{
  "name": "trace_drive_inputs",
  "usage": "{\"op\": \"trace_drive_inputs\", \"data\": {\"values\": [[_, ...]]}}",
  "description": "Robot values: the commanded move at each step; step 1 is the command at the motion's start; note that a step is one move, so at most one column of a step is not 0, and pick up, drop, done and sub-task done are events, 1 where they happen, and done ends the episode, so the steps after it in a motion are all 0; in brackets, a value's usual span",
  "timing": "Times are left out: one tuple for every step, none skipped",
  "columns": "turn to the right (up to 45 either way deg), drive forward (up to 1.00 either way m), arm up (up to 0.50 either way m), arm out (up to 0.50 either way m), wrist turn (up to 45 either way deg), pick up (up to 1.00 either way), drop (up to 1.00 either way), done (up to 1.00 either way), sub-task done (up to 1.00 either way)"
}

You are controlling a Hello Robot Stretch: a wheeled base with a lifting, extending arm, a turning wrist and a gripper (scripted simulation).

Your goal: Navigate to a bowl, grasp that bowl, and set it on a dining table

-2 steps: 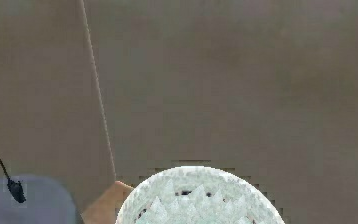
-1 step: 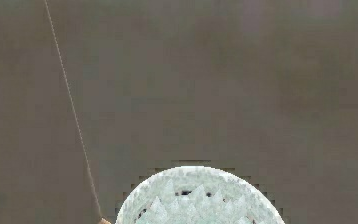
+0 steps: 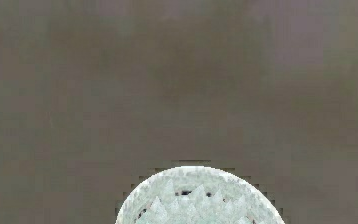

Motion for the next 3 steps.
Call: {"op": "trace_drive_inputs", "data": {"values": [[-39.0, 0.0, 0.0, 0.0, 0.0, 0.0, 0.0, 0.0, 0.0], [45.0, 0.0, 0.0, 0.0, 0.0, 0.0, 0.0, 0.0, 0.0], [-45.0, 0.0, 0.0, 0.0, 0.0, 0.0, 0.0, 0.0, 0.0]]}}
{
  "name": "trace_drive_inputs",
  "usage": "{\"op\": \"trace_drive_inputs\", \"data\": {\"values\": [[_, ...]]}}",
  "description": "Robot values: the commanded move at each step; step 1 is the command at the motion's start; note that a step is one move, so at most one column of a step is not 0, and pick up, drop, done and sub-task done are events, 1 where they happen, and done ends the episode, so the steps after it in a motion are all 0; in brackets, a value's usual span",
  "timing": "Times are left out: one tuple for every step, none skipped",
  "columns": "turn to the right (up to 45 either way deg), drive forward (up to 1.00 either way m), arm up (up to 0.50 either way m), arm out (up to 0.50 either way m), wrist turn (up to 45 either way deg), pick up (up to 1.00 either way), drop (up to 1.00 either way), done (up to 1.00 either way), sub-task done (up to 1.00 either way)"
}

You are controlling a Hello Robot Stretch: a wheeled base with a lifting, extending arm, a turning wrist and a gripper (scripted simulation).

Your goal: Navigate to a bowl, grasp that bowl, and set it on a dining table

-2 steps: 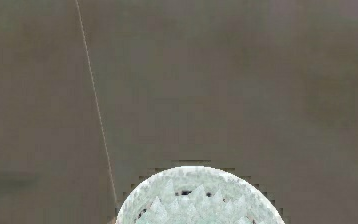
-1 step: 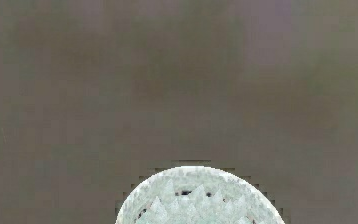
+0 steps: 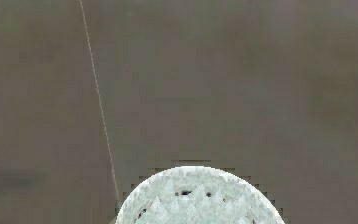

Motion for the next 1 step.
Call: {"op": "trace_drive_inputs", "data": {"values": [[-9.0, 0.0, 0.0, 0.0, 0.0, 0.0, 0.0, 0.0, 0.0]]}}
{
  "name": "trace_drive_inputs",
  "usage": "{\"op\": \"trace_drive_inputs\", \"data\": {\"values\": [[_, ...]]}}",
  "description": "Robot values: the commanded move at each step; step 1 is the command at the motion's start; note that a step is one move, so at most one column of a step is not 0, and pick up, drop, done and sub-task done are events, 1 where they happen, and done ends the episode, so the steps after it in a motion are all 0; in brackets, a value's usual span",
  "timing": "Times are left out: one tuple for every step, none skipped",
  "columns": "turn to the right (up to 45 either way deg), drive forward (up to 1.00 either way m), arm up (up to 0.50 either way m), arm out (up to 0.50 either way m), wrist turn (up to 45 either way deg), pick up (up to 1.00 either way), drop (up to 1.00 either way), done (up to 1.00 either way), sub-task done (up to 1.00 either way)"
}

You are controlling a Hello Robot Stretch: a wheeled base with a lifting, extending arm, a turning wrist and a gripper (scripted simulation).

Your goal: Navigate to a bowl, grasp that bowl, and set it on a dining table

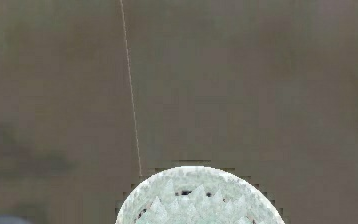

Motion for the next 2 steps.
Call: {"op": "trace_drive_inputs", "data": {"values": [[45.0, 0.0, 0.0, 0.0, 0.0, 0.0, 0.0, 0.0, 0.0], [24.0, 0.0, 0.0, 0.0, 0.0, 0.0, 0.0, 0.0, 0.0]]}}
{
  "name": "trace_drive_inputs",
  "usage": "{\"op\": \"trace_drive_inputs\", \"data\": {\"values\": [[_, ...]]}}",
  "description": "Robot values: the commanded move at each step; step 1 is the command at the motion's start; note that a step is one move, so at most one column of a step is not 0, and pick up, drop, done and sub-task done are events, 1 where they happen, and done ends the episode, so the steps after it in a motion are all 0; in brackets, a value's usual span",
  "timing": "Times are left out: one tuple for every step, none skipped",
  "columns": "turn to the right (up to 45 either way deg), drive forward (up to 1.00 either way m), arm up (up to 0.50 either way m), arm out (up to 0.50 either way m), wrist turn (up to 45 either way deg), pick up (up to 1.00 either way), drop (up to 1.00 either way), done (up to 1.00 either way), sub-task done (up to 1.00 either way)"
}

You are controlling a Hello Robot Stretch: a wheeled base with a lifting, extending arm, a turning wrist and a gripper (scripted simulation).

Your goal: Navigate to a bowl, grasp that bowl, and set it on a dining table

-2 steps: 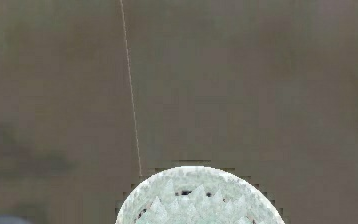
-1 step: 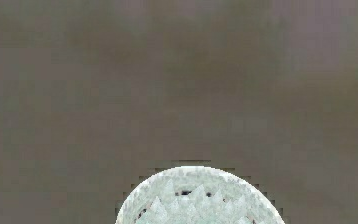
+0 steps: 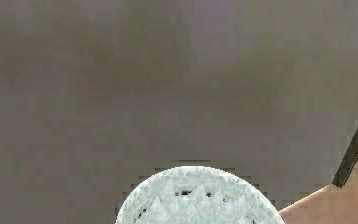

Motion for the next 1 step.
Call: {"op": "trace_drive_inputs", "data": {"values": [[45.0, 0.0, 0.0, 0.0, 0.0, 0.0, 0.0, 0.0, 0.0]]}}
